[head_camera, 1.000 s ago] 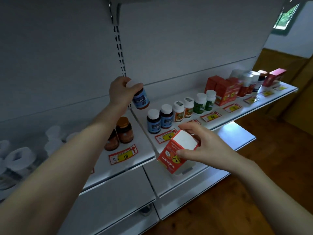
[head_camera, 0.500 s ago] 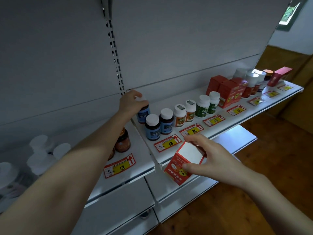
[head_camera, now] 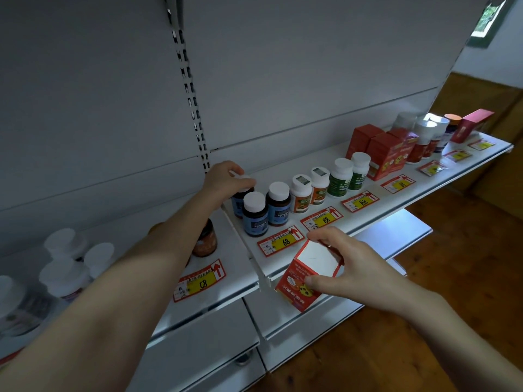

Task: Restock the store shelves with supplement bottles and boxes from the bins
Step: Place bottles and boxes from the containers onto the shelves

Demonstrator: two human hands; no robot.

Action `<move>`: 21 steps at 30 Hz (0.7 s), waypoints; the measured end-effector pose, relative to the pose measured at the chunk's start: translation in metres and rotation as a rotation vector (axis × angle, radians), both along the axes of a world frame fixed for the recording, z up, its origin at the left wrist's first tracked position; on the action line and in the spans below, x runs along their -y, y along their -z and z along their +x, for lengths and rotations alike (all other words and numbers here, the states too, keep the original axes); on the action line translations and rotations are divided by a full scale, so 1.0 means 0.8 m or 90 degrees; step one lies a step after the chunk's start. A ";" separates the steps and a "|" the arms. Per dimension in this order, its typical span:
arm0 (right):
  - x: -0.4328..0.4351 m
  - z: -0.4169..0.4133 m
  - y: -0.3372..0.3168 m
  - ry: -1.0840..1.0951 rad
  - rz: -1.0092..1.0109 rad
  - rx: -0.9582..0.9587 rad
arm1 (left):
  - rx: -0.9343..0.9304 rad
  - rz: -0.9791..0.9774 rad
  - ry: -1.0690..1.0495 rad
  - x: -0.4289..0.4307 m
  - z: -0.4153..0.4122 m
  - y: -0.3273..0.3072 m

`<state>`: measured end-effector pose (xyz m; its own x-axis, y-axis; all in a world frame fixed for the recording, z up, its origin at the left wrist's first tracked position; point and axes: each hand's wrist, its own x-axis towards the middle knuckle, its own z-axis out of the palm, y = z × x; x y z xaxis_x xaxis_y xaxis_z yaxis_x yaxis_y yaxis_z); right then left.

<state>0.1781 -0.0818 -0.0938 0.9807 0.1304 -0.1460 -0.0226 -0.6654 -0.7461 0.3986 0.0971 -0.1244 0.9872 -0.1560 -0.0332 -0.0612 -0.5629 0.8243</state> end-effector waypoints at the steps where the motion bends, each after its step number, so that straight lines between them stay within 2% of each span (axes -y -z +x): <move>1: 0.000 0.000 0.001 0.001 0.000 0.001 | -0.010 0.001 0.001 0.000 0.000 -0.001; 5: 0.001 0.000 0.004 0.014 0.028 -0.005 | -0.046 -0.005 0.000 0.001 0.000 -0.003; 9: 0.005 0.000 0.003 0.037 0.042 0.035 | -0.017 -0.016 0.003 0.001 -0.004 -0.008; 12: 0.014 0.006 -0.004 0.078 0.100 0.086 | 0.137 -0.006 -0.064 0.003 -0.020 -0.026; 15: 0.029 0.008 -0.014 0.163 0.238 0.129 | 0.271 -0.111 -0.054 0.022 -0.069 -0.053; 18: 0.047 0.009 -0.022 0.222 0.328 0.175 | 0.187 -0.202 0.039 0.050 -0.124 -0.062; 21: 0.066 0.005 -0.025 0.272 0.418 0.198 | -0.050 -0.348 0.098 0.076 -0.165 -0.049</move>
<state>0.1822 -0.1350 -0.0738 0.9479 -0.2974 0.1144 0.0965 -0.0744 -0.9926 0.2662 0.0362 -0.0851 0.9493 -0.3136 0.0200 -0.0350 -0.0423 0.9985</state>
